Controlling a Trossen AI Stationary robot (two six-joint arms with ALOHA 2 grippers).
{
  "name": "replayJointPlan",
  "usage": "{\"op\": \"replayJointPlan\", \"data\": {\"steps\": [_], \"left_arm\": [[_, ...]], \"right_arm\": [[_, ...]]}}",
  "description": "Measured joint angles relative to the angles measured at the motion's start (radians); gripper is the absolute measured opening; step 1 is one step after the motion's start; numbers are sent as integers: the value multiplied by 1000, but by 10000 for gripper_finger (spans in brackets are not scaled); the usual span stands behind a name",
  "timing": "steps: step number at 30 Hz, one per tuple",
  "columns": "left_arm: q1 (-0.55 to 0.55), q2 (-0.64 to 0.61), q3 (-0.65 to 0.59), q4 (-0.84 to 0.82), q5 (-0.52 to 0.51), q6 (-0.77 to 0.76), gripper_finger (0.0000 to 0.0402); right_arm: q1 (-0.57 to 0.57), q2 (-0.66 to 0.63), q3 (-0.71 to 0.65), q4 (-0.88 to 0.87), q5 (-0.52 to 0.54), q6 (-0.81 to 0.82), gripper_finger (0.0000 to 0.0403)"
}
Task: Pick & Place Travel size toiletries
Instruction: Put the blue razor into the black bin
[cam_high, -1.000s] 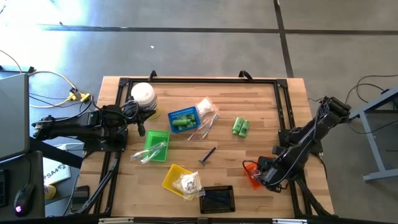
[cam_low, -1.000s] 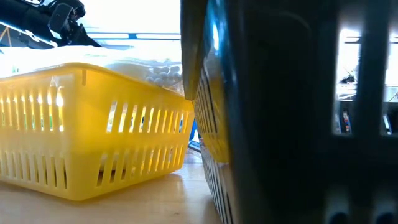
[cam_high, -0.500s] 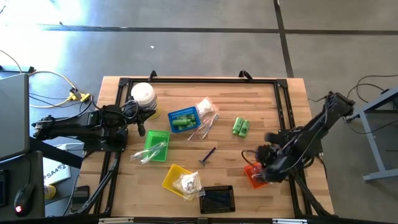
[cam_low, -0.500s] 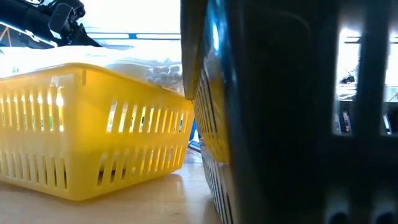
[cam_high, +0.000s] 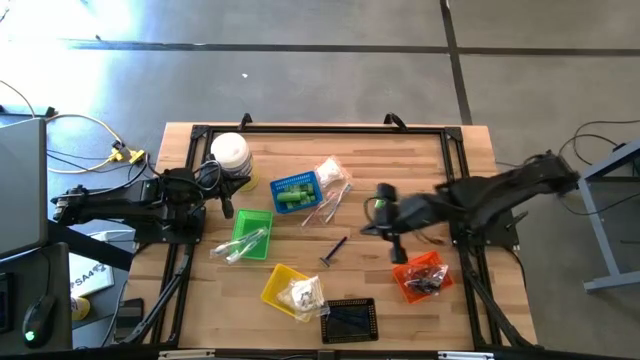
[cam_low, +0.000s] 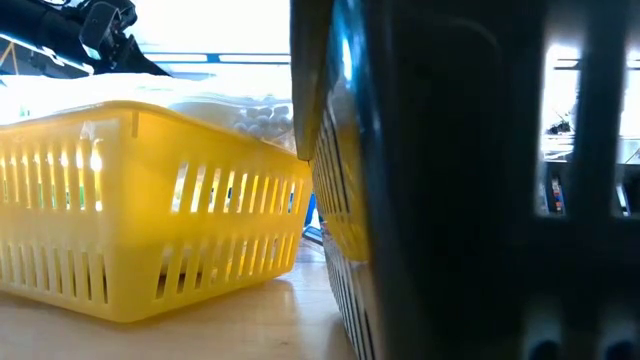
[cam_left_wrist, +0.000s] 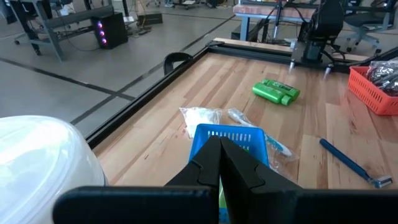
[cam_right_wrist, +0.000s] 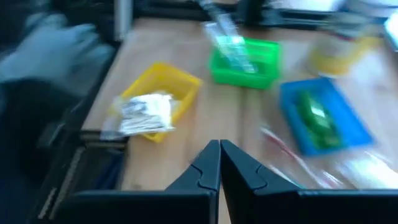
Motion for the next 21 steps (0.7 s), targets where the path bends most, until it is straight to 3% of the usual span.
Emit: {"op": "replayJointPlan", "data": {"steps": [4, 7, 15, 21], "left_arm": [[0, 0, 0, 0, 0, 0, 1], [0, 0, 0, 0, 0, 0, 1], [0, 0, 0, 0, 0, 0, 1], [0, 0, 0, 0, 0, 0, 1]], "right_arm": [[-115, 108, 0, 115, -308, -175, 3], [-177, 193, 0, 143, -455, -281, 3], [-310, 411, 0, 185, -463, -430, 21], [-316, 561, -1, 252, -508, -468, 116]]}}
